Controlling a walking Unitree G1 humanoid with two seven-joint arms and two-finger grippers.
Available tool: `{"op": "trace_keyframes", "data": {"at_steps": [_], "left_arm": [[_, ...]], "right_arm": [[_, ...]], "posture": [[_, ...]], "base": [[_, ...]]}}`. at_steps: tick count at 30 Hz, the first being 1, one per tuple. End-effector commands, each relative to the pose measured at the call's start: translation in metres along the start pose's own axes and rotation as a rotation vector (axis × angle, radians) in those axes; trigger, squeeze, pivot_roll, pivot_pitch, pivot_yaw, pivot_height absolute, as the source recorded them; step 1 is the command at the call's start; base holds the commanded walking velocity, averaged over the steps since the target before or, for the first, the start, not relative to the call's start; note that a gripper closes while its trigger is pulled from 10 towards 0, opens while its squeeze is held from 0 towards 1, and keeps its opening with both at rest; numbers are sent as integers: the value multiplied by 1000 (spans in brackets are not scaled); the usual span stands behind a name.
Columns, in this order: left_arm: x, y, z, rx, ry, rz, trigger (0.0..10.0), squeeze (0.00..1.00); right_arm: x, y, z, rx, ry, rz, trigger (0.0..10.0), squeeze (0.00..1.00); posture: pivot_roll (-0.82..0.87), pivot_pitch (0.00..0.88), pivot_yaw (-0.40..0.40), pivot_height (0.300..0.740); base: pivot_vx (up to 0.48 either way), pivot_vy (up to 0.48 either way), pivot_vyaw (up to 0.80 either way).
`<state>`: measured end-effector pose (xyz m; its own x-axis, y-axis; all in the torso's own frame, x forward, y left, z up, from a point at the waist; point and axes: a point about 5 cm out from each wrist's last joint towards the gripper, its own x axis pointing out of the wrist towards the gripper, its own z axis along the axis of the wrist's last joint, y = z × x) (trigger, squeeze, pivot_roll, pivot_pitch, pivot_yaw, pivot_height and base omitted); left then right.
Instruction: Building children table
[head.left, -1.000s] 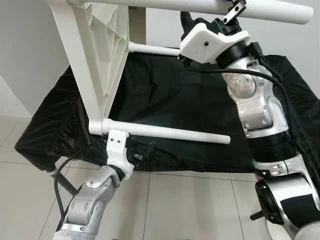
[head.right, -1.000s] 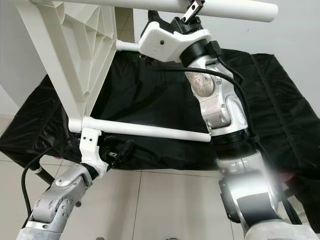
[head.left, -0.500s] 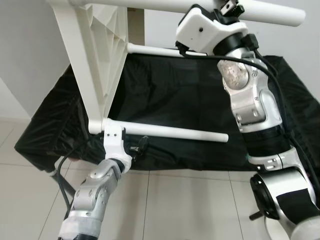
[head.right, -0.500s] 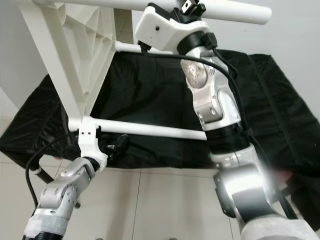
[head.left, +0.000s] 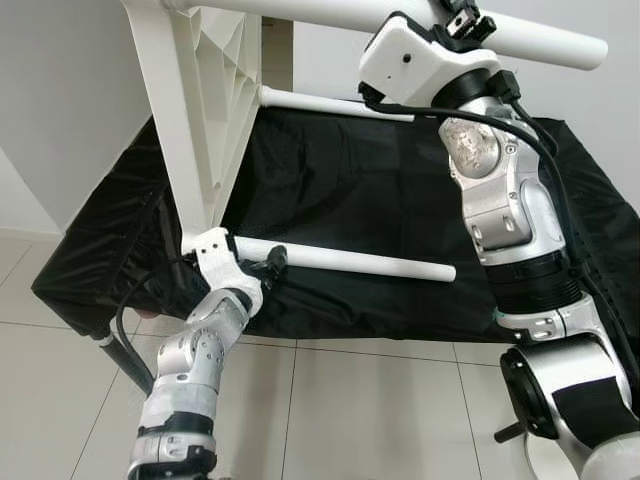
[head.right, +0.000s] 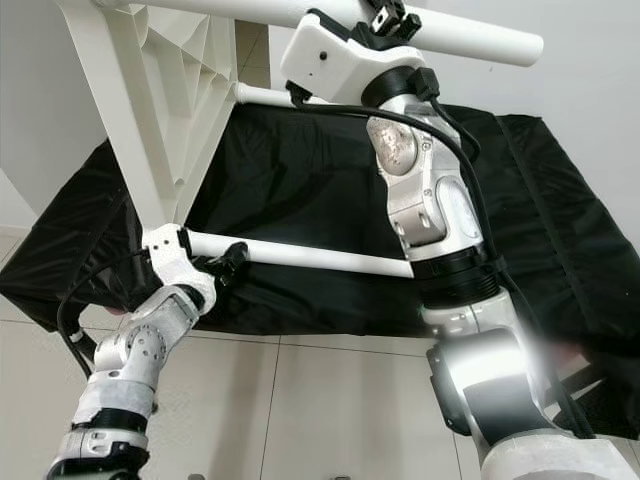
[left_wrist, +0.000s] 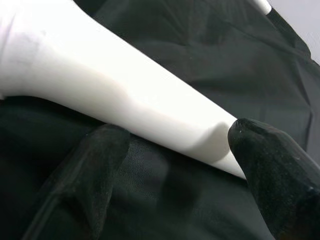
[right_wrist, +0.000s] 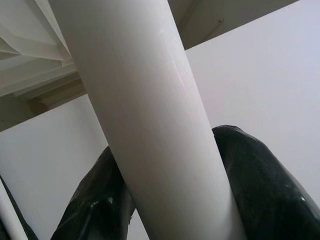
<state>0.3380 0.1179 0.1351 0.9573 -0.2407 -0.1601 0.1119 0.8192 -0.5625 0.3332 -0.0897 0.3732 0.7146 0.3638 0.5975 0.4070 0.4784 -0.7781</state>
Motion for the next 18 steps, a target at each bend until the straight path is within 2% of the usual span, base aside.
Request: {"op": "trace_keyframes", "data": {"at_steps": [1, 6, 9, 12, 15, 16, 18], "left_arm": [[7, -7, 8, -9, -23, -11, 10000, 0], [10, -9, 9, -39, -21, -7, 10000, 0], [18, -23, 20, -173, -79, 11, 10000, 0], [20, -29, 23, -208, -95, 6, 10000, 0], [20, -43, 34, -304, -164, -12, 10000, 0], [20, -43, 34, -304, -164, -12, 10000, 0], [19, -53, 38, -320, -186, -42, 10000, 0]], "right_arm": [[-2, -4, 6, 120, -6, -41, 0, 0], [-3, -4, 7, 138, -1, -46, 0, 0], [-8, -8, 3, 344, 69, -83, 0, 0], [-10, -13, 2, 380, 83, -103, 0, 0], [-12, -22, -3, 453, 119, -138, 0, 0], [-12, -22, -3, 453, 119, -138, 0, 0], [-14, -26, -7, 482, 141, -154, 0, 0]], "posture": [[-91, 79, 43, 740], [-92, 81, 45, 740], [-90, 87, 45, 740], [-91, 88, 45, 740], [-95, 89, 48, 740], [-95, 89, 48, 740], [-95, 89, 48, 740]], "base": [[0, 0, 0], [0, 0, 0], [0, 0, 0], [0, 0, 0], [0, 0, 0], [0, 0, 0], [0, 0, 0]]}}
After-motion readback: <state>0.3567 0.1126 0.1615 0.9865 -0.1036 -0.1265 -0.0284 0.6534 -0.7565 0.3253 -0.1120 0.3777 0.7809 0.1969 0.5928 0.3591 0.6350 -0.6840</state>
